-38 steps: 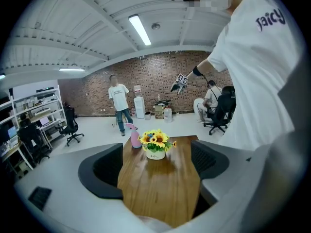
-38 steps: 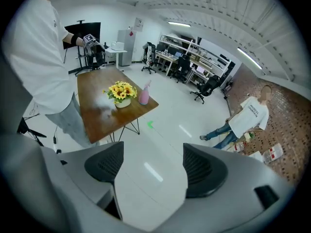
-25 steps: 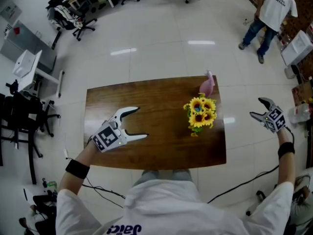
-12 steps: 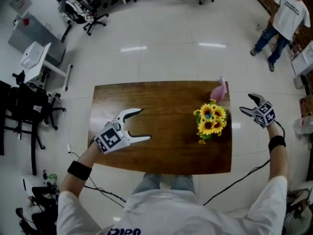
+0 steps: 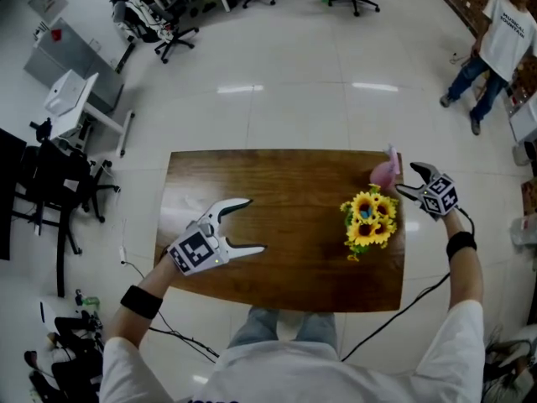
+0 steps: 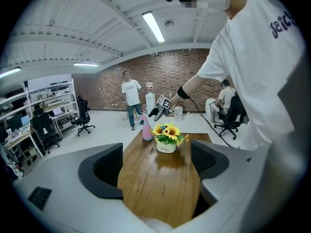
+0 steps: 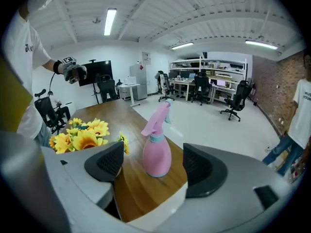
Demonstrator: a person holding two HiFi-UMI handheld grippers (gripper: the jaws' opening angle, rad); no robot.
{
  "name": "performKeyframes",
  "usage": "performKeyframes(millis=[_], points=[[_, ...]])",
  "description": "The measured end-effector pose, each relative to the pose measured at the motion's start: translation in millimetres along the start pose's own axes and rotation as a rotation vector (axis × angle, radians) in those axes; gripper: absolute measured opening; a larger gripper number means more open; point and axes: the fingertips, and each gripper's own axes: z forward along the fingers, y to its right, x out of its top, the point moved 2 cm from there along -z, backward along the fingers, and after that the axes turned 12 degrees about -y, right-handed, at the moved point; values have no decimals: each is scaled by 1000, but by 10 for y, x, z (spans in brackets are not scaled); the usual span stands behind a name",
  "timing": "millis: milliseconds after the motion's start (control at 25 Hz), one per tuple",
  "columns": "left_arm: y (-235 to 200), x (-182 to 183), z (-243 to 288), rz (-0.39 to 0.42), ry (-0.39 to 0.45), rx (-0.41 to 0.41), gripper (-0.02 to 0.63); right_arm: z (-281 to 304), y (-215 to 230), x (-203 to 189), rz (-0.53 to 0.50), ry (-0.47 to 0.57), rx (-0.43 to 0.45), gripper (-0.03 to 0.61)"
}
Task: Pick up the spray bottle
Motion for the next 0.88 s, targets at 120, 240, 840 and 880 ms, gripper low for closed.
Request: performKeyframes(millis=[120, 240, 840, 880], points=[[-19, 37, -26, -12, 10, 14, 451, 218, -28, 107, 12, 11, 16, 393], [-19, 38, -51, -14, 12, 19, 451, 389, -28, 156, 52, 19, 28, 393], [19, -39, -7, -41, 22, 25, 451, 807, 48, 383, 124, 72, -12, 233], [30, -14, 7, -39, 28, 27, 451, 803, 28, 417, 112, 74, -10, 232]])
